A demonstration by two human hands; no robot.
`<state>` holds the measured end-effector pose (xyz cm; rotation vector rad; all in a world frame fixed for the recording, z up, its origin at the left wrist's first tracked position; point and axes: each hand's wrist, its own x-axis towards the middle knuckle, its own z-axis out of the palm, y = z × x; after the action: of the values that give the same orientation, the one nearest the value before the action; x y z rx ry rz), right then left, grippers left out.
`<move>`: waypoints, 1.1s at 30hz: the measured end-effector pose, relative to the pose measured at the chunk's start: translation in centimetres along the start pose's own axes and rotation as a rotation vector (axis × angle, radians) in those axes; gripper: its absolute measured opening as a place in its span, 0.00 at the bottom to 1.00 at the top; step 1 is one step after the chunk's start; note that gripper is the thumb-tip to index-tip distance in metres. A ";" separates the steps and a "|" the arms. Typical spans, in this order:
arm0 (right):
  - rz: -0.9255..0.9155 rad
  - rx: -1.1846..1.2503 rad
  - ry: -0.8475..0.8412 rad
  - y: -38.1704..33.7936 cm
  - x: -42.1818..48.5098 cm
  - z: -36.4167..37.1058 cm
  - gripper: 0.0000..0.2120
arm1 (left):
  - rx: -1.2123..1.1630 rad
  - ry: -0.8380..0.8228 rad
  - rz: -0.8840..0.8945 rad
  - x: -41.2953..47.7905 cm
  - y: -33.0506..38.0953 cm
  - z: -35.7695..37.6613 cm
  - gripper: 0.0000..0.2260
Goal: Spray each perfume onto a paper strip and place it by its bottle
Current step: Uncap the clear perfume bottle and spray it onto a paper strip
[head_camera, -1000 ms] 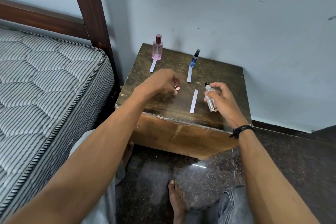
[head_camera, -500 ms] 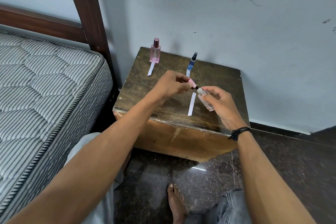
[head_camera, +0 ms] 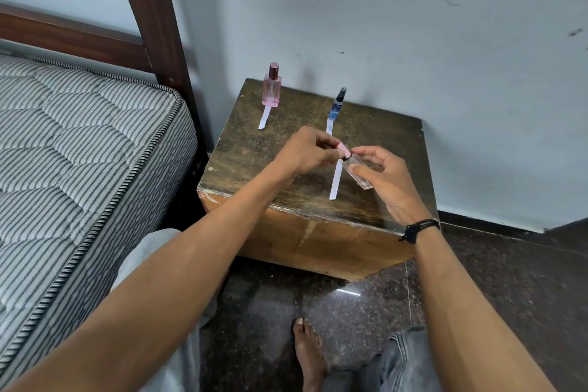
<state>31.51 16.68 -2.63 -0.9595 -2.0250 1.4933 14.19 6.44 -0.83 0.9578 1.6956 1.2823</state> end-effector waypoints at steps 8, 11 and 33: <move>-0.015 0.039 0.044 0.0 0.1 0.2 0.16 | -0.063 0.080 0.077 0.4 -0.1 0.3 0.10; -0.011 0.128 0.050 0.1 0.1 0.2 0.14 | -0.113 0.076 0.096 0.5 0.0 0.4 0.11; 0.125 0.523 -0.025 0.0 0.2 -0.5 0.15 | -0.076 -0.002 0.238 -0.2 1.1 0.1 0.25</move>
<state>31.76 17.17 -2.48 -0.8550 -1.4846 1.9718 14.46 6.46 0.24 1.1406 1.5546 1.4876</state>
